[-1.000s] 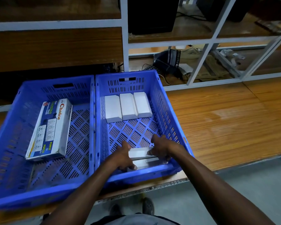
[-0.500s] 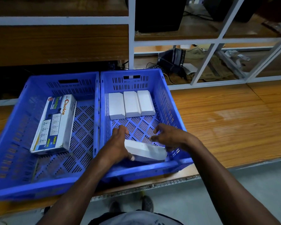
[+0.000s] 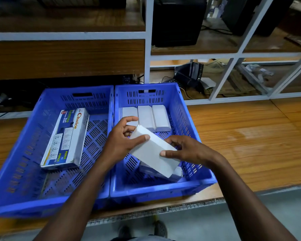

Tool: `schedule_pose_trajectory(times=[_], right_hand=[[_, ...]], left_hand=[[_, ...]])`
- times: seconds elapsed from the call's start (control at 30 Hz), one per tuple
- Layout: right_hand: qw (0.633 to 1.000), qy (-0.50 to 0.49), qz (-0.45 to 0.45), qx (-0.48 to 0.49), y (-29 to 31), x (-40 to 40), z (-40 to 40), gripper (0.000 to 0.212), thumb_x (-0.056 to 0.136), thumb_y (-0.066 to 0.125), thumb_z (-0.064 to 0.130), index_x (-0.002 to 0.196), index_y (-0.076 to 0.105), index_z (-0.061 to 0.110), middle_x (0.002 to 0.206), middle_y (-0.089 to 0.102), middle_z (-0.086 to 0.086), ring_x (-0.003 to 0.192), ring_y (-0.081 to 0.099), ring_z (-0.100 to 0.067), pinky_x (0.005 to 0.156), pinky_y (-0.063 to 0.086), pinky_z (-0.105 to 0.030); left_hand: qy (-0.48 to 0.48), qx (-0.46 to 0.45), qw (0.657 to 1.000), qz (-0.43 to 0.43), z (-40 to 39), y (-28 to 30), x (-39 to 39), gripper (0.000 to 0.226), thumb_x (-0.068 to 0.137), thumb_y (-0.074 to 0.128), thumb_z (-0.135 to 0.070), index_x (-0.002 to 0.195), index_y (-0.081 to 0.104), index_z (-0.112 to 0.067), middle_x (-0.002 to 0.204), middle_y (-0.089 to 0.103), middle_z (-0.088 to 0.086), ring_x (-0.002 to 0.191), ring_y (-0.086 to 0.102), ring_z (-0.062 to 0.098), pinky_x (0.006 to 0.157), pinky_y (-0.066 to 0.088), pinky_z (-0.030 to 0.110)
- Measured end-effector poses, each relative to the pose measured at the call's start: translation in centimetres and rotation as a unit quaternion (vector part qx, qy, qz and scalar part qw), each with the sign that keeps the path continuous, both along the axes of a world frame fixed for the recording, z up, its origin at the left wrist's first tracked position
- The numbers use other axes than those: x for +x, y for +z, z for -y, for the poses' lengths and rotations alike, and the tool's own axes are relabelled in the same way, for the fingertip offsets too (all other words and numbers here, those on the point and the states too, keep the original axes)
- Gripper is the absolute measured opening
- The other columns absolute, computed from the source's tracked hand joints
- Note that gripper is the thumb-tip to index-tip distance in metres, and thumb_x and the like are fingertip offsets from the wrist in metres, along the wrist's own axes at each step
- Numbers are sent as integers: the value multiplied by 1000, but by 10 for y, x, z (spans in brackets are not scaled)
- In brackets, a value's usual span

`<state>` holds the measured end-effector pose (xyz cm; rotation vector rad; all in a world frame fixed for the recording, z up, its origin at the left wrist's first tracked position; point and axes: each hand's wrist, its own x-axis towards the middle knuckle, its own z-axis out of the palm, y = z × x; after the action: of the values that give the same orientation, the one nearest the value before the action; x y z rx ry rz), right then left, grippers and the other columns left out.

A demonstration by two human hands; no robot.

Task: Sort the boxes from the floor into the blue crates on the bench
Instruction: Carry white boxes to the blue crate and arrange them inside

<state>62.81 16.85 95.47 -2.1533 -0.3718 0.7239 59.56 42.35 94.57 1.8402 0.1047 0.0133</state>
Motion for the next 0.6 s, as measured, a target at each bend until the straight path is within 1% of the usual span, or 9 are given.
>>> schedule_pose_trajectory(times=[0.07, 0.13, 0.17, 0.23, 0.3, 0.37, 0.43, 0.53, 0.6], right_hand=[[998, -30, -21, 51, 1, -3, -5, 37, 85, 79, 51, 107, 71, 22, 102, 77, -2, 91, 74, -20, 79, 58, -35], [992, -61, -48, 99, -3, -5, -7, 40, 88, 78, 43, 106, 70, 9, 97, 78, -4, 82, 72, -15, 70, 52, -25], [990, -75, -51, 112, -6, -5, -8, 43, 89, 77, 44, 105, 69, 5, 96, 78, -5, 80, 71, -13, 70, 49, -23], [985, -98, -58, 133, -12, -6, -10, 49, 87, 77, 49, 105, 69, 4, 99, 78, -8, 87, 73, -20, 77, 50, -29], [977, -128, -71, 156, -18, -5, -13, 53, 90, 75, 48, 106, 66, -1, 91, 77, -2, 79, 72, -20, 74, 50, -27], [970, -155, -80, 169, -20, -5, -17, 57, 93, 70, 47, 107, 61, -8, 80, 69, 4, 64, 57, -9, 61, 41, -21], [965, -169, -87, 183, -25, -5, -22, 61, 93, 68, 50, 114, 61, -7, 88, 69, 0, 73, 54, -10, 60, 37, -23], [957, -191, -109, 191, -29, -5, -31, 46, 96, 67, 44, 122, 62, 6, 102, 75, -2, 70, 65, -3, 55, 43, -15], [955, -191, -119, 191, -31, -4, -33, 39, 97, 66, 42, 124, 59, 14, 108, 76, -2, 66, 67, 4, 52, 45, -10]], left_hand=[[42, -41, 998, 5, 3, 3, 4, 60, 78, 88, -30, 129, 58, -30, 108, 76, -1, 97, 72, 19, 80, 60, 34], [82, -78, 994, 5, 5, 3, 6, 51, 85, 82, -28, 130, 60, -26, 118, 72, -2, 104, 71, 16, 85, 60, 33], [98, -90, 991, 6, 5, 3, 6, 47, 87, 79, -30, 130, 61, -25, 122, 70, -3, 108, 69, 14, 87, 59, 31], [122, -98, 988, 0, 4, 0, 5, 45, 92, 74, -34, 133, 59, -23, 130, 65, -2, 113, 65, 9, 89, 54, 25], [130, -90, 987, -32, 4, -7, 3, 52, 92, 72, -39, 138, 53, -25, 135, 60, 0, 115, 62, 8, 91, 50, 24], [105, -70, 989, -80, 6, -16, -5, 69, 86, 76, -51, 144, 42, -34, 136, 58, -2, 118, 62, 15, 97, 51, 34], [74, -72, 987, -123, 13, -25, -14, 81, 76, 80, -63, 142, 36, -43, 132, 60, -3, 112, 67, 16, 95, 55, 39], [66, -99, 984, -133, 25, -33, -23, 68, 85, 80, -42, 139, 40, -32, 118, 70, 3, 94, 74, 11, 73, 57, 23], [73, -100, 985, -122, 28, -36, -24, 62, 87, 79, -35, 138, 44, -31, 112, 74, 4, 94, 75, 12, 74, 55, 23]])
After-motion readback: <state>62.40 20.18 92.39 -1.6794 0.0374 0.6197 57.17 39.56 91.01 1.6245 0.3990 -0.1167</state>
